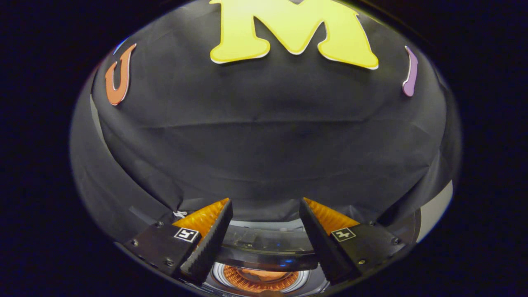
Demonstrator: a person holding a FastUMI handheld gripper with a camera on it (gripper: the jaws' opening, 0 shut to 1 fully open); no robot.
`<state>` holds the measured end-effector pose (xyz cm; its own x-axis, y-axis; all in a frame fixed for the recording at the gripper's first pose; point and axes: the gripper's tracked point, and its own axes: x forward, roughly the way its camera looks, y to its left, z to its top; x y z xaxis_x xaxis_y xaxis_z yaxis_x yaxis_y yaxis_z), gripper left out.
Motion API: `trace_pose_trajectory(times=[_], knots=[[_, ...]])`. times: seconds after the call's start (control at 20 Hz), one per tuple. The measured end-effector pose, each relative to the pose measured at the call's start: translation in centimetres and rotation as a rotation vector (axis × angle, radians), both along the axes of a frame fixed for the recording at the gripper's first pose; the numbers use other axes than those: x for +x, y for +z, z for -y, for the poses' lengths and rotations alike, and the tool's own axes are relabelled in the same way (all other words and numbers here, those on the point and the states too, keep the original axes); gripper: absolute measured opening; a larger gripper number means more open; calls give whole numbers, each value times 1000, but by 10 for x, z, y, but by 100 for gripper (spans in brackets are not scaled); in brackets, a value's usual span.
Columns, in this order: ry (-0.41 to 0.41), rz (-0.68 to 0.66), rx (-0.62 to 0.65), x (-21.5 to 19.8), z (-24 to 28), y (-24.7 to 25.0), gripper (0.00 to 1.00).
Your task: Put the clothes into the washing machine and then close the washing machine lid.
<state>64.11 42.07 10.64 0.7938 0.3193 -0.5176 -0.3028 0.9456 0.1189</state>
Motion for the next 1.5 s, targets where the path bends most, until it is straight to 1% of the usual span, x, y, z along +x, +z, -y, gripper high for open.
trace_pose_trajectory(times=[0.7, 0.95, 1.1, 1.5], knots=[[16, 68, 10, -20, 1, 3, 100], [12, 95, 13, -42, 3, -3, 100], [10, 115, 17, -39, 1, -2, 100], [1, 149, 18, -45, 0, -5, 100]])
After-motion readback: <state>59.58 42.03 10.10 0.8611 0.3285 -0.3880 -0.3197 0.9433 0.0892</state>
